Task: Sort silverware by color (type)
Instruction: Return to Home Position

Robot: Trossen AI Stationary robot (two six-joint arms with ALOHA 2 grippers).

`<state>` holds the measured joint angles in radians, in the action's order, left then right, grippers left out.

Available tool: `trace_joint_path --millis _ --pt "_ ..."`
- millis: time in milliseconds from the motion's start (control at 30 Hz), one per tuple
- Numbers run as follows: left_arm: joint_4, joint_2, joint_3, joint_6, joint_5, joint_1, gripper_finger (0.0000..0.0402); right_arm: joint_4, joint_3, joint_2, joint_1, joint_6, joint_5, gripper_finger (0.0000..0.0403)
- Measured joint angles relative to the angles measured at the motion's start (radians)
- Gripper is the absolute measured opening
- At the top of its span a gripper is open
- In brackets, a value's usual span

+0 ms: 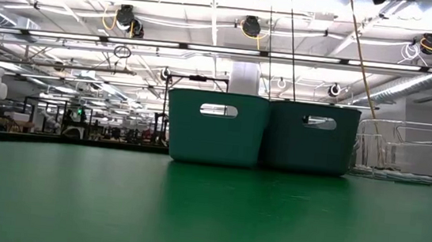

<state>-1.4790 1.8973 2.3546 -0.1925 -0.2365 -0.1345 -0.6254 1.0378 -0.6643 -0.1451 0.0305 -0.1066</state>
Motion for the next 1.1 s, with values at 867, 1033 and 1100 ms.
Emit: trace_joint_path --millis 867,1033,1100 --pt "0.739 -0.142 -0.557 -0.014 0.237 -0.037 0.0001 0.226 -0.311 0.361 0.140 -0.025 -0.044 0.0000" --pt "0.975 -0.343 -0.893 -0.055 0.260 0.002 0.0001 0.219 -0.334 0.396 0.166 -0.024 -0.055 0.0000" --pt "1.008 -0.427 -1.020 -0.069 0.254 0.012 0.0001 0.226 -0.336 0.408 0.170 -0.020 -0.055 0.0000"
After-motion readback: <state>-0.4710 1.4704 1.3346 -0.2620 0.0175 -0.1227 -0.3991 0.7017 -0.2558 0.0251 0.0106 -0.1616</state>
